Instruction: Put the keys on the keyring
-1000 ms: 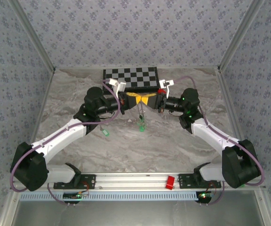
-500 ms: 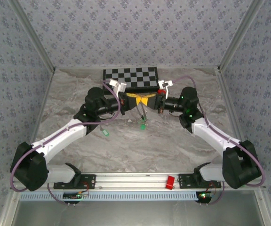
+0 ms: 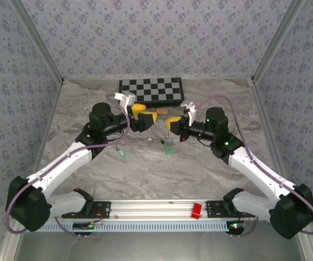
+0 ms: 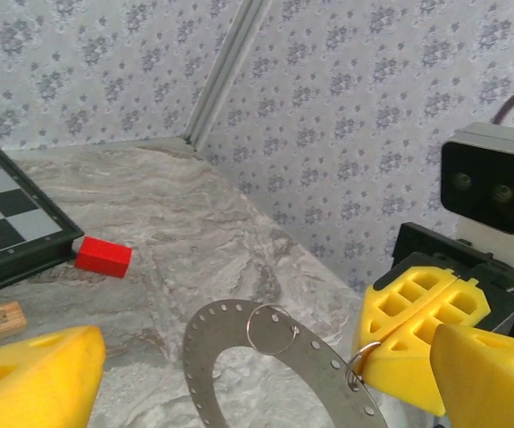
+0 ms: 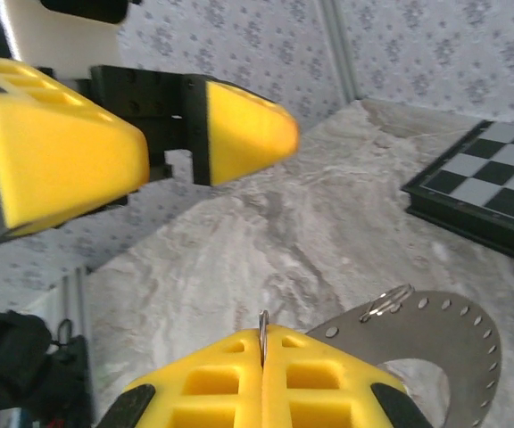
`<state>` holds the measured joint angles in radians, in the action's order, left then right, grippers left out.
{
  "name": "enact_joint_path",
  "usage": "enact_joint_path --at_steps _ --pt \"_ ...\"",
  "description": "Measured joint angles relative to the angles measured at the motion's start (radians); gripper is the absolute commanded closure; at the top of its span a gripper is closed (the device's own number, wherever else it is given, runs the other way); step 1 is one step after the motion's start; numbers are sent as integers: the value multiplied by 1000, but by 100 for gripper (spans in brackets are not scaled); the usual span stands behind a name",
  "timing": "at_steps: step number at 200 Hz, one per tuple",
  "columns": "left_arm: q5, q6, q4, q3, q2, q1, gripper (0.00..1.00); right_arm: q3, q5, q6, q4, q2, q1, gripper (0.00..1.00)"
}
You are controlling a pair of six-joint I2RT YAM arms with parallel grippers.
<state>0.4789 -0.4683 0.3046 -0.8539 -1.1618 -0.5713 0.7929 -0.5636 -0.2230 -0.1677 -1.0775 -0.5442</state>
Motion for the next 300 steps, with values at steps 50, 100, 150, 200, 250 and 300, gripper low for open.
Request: enact_joint_path --at_steps 50,100,150,200,250,300 --pt "-39 16 -50 25 9 0 7 0 198 113 91 11 -73 100" --pt "-65 24 -75 40 9 0 7 0 285 155 121 24 -89 100" --pt "-83 34 -91 40 9 0 6 0 314 171 134 28 -101 100" --pt "-162 43 -140 47 9 0 0 -2 337 179 133 32 -113 100" --pt "-390 36 -304 100 29 7 1 -69 340 195 96 51 -147 100" --pt "-532 -44 -500 150 88 61 27 -113 340 198 81 51 -179 100"
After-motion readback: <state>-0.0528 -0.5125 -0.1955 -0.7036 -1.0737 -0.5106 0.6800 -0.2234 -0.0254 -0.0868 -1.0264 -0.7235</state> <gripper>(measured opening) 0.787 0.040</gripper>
